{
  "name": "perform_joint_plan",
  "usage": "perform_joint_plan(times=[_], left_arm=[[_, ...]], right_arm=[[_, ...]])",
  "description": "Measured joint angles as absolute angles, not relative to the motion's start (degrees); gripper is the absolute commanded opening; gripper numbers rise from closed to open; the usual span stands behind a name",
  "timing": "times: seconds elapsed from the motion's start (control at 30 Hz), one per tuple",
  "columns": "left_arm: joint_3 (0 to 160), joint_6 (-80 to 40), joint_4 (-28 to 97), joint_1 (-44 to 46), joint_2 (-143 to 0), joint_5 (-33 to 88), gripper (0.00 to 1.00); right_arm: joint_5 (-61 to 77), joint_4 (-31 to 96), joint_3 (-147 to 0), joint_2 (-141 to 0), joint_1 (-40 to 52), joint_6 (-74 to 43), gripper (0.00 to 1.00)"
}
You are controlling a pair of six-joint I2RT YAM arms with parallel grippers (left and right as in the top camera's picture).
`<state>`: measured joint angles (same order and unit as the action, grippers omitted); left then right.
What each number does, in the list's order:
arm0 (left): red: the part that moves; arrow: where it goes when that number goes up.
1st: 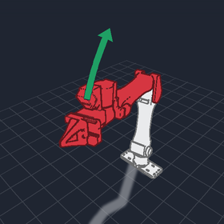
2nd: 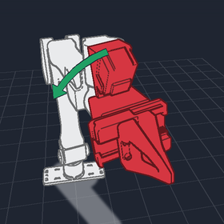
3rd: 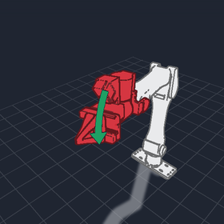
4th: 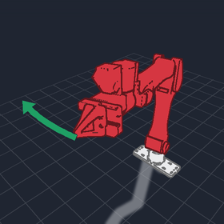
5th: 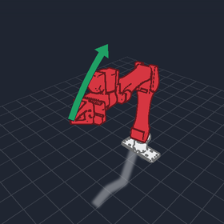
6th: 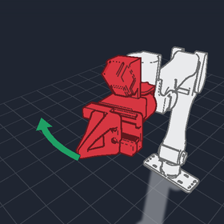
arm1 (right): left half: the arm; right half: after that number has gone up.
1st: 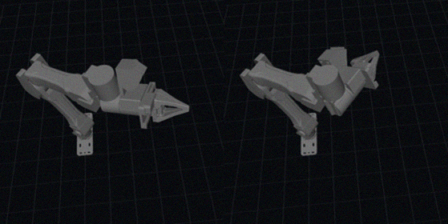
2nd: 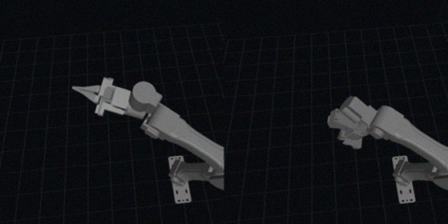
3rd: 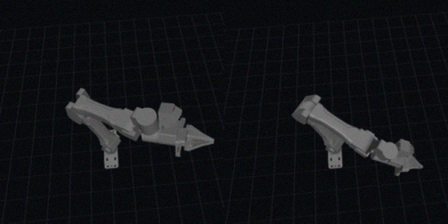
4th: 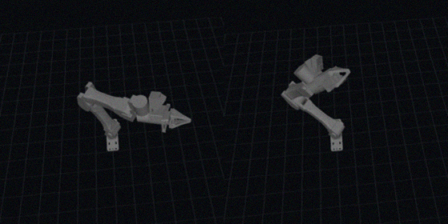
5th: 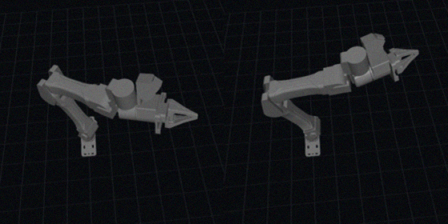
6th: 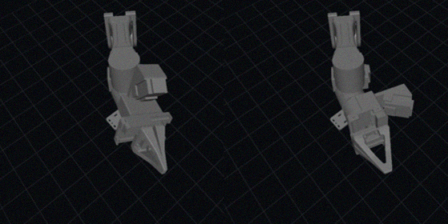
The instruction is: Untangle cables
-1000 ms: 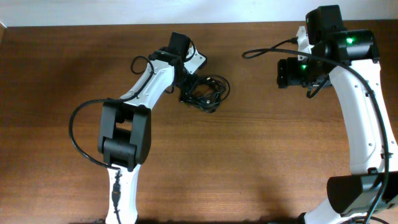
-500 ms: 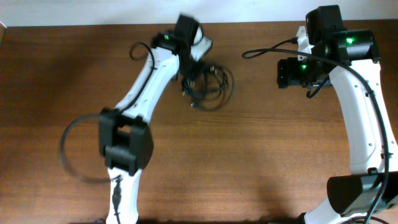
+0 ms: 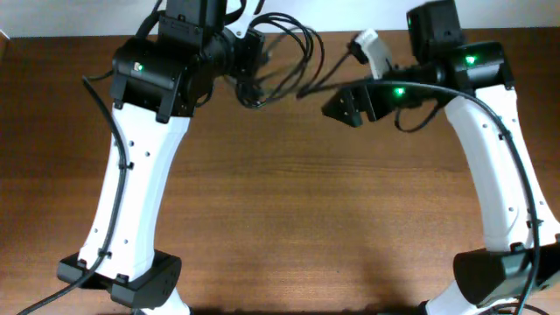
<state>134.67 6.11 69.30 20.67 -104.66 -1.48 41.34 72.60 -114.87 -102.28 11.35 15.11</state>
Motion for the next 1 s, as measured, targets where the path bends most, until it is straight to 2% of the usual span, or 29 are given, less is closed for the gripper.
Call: perform_joint_plan(times=[0.13, 0.37, 0.5, 0.57, 0.77, 0.9, 0.93, 0.97, 1.0], left_arm=[[134.7, 6.1, 69.6, 20.7, -104.6, -4.2, 0.01], [134.7, 6.1, 68.1, 20.7, -100.4, -6.0, 0.02], [134.7, 6.1, 67.9, 20.7, -95.2, -7.1, 0.04], [134.7, 6.1, 68.0, 20.7, -94.8, -7.2, 0.04], [134.7, 6.1, 69.5, 20.7, -94.9, -7.2, 0.05], [134.7, 6.1, 69.6, 20.7, -94.9, -7.2, 0.06], [134.7, 6.1, 69.6, 20.7, -94.9, -7.2, 0.06], [134.7, 6.1, 69.6, 20.7, -94.9, -7.2, 0.06], [134.7, 6.1, 69.6, 20.7, -94.9, -7.2, 0.06]], right_arm=[[44.3, 72.1, -122.4, -102.0, 13.0, 17.9, 0.84], [39.2, 72.1, -122.7, -101.9, 21.6, 21.2, 0.84], [37.5, 72.4, -122.7, -101.9, 22.6, 21.6, 0.84], [36.6, 73.0, -122.7, -101.9, 22.8, 24.2, 0.92], [25.0, 69.3, -122.7, -101.9, 22.9, 35.4, 0.92], [22.7, 65.7, -122.7, -101.9, 23.7, 40.1, 0.92], [22.5, 65.3, -122.7, -101.9, 24.6, 40.6, 0.91], [22.3, 65.1, -122.7, -101.9, 26.9, 41.2, 0.84], [22.2, 65.0, -122.7, -101.9, 28.0, 41.6, 0.82]])
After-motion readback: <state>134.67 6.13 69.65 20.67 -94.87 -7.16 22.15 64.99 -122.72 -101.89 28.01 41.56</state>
